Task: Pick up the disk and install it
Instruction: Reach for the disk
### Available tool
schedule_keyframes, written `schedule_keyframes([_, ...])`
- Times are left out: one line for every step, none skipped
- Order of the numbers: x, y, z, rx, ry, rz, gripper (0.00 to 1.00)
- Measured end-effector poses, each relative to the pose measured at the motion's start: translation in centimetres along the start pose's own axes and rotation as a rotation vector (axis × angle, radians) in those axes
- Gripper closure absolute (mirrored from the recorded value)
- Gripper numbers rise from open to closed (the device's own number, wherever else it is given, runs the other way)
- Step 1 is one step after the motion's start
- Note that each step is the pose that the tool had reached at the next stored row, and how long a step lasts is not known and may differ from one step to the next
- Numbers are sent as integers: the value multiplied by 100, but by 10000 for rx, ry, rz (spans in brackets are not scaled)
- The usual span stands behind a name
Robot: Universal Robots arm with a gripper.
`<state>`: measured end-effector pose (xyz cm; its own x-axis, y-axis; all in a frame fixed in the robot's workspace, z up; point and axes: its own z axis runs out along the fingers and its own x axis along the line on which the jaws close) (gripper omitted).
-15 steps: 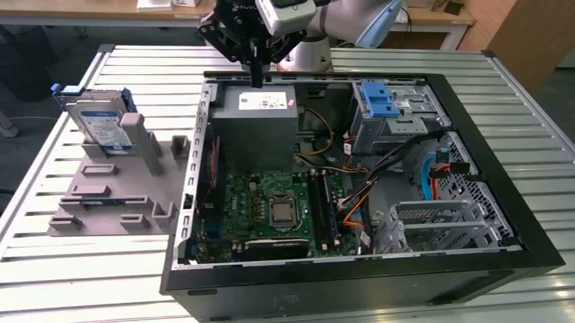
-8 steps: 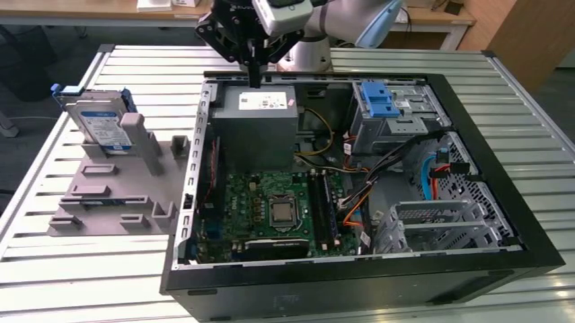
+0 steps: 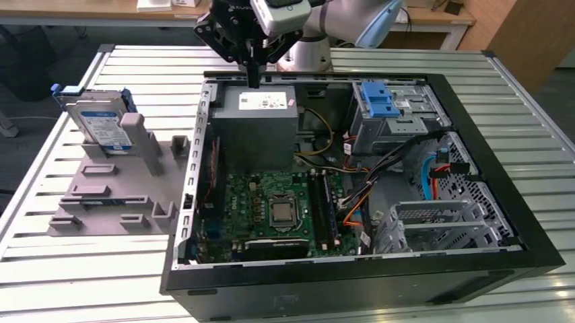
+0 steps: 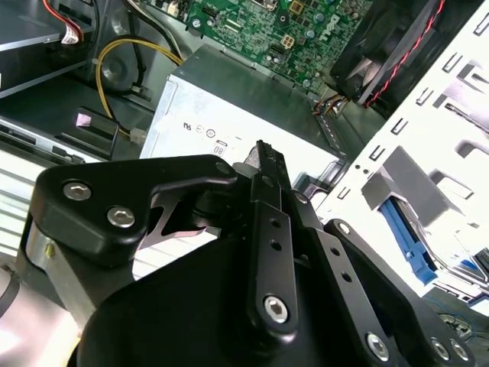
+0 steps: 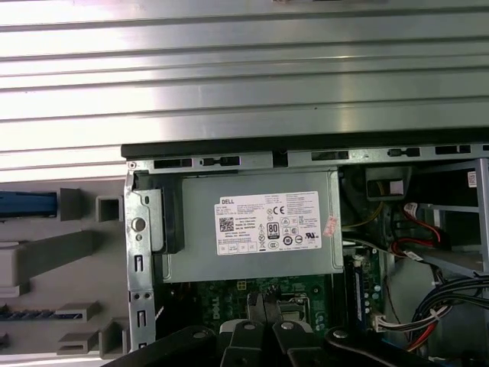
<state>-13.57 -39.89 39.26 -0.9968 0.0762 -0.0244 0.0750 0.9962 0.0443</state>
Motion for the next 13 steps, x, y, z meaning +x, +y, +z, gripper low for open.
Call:
schedule_keyframes([1, 0, 0, 0, 0, 1, 89])
schedule_keyframes([3, 0, 1, 0, 0, 1, 89])
schedule_keyframes([4, 0, 1, 0, -1, 1, 89])
schedule_keyframes([6, 0, 1, 0, -1, 1, 89])
schedule_keyframes([8, -1, 2, -1, -1, 1, 89])
schedule_keyframes([10, -1, 2, 0, 0, 1, 89])
schedule_keyframes([12, -1, 2, -1, 0, 0, 89])
schedule_keyframes([14, -1, 2, -1, 0, 0, 89])
schedule_keyframes([16, -1, 2, 0, 0, 1, 89])
schedule_keyframes([18, -1, 2, 0, 0, 1, 89])
schedule_keyframes([21, -2, 2, -1, -1, 1, 89])
schedule_keyframes([25, -2, 3, -1, -1, 2, 89])
schedule_keyframes([28, -2, 3, 0, 0, 1, 89])
